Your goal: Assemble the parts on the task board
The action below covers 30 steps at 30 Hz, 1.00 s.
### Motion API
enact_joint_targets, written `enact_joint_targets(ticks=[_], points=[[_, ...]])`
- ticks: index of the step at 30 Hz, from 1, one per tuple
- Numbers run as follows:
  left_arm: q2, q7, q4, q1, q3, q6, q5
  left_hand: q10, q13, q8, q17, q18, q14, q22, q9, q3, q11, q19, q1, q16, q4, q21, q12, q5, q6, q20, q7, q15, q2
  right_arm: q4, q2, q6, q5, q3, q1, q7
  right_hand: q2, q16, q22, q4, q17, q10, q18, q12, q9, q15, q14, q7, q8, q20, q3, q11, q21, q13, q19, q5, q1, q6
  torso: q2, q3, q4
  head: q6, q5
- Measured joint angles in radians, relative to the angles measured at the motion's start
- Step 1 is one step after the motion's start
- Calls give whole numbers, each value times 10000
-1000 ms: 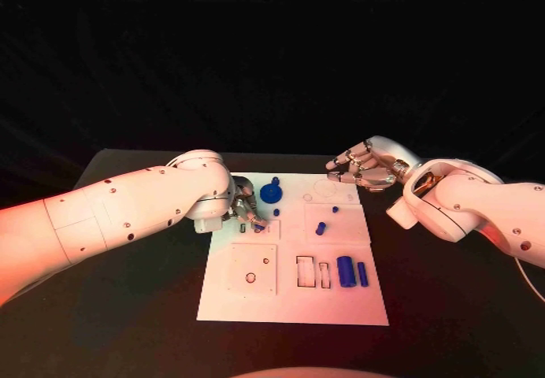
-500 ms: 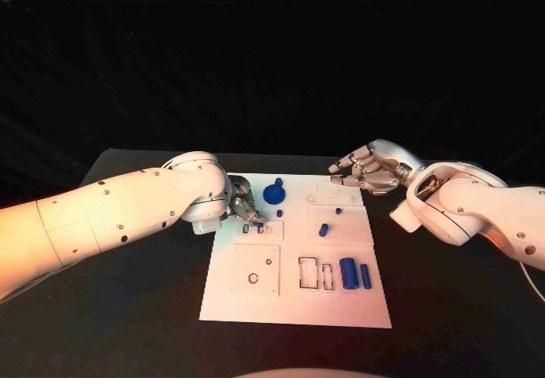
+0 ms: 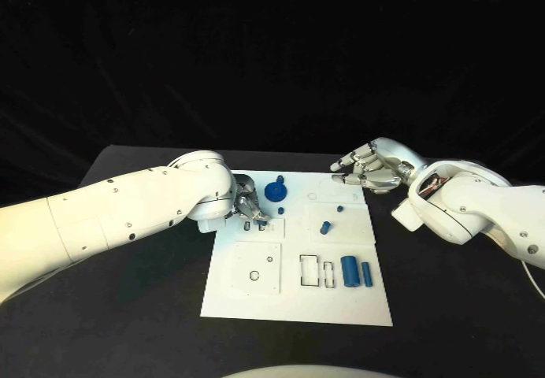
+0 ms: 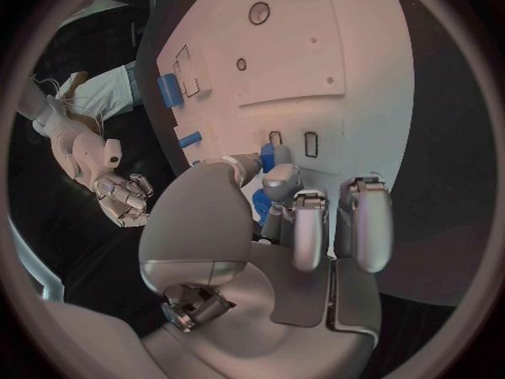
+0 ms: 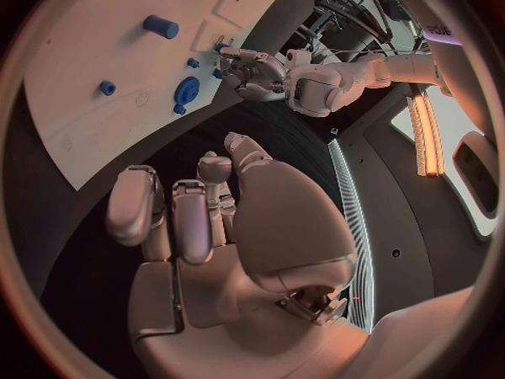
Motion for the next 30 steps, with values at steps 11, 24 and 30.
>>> enact_joint_targets(ticks=[11, 24, 30], points=[[0, 3, 21, 2, -9, 290, -170, 0, -4, 32, -1, 0, 0, 0, 5, 59, 0, 0, -117, 0, -58, 0, 0, 0, -60, 0, 7, 0, -41, -13, 13, 20, -3, -1, -3, 8, 0, 0, 0, 0, 8, 0, 0, 0, 1, 0, 0, 0, 0, 0, 0, 0, 0, 0, 0, 0, 0, 0, -5, -3, 1, -81, 37], [-73, 12, 91, -19, -18, 739, -322, 0, -4, 29, 7, 0, 0, 0, 68, 165, 0, 0, -159, 0, -164, 1, 0, -8, -74, 1, 23, 1, -83, -28, 26, 44, -1, -1, -7, 20, 0, 0, 0, 0, 7, 0, 0, 0, 1, 0, 0, 0, 0, 0, 0, 0, 0, 0, 0, 0, 0, 0, -5, -2, 1, -170, 112], [-92, 16, 114, -13, -10, 872, -362, 0, -4, 96, 7, -1, 0, 0, 51, 175, 0, 0, -220, 0, -174, 1, 0, 33, -57, 1, 8, 0, -142, -32, 34, 56, 0, -1, -10, 25, 0, 0, 1, 0, 6, 0, 0, 0, 2, 0, 0, 0, 0, 0, 0, 0, 0, 0, 0, -1, 0, 0, -4, -1, -2, -164, 140]])
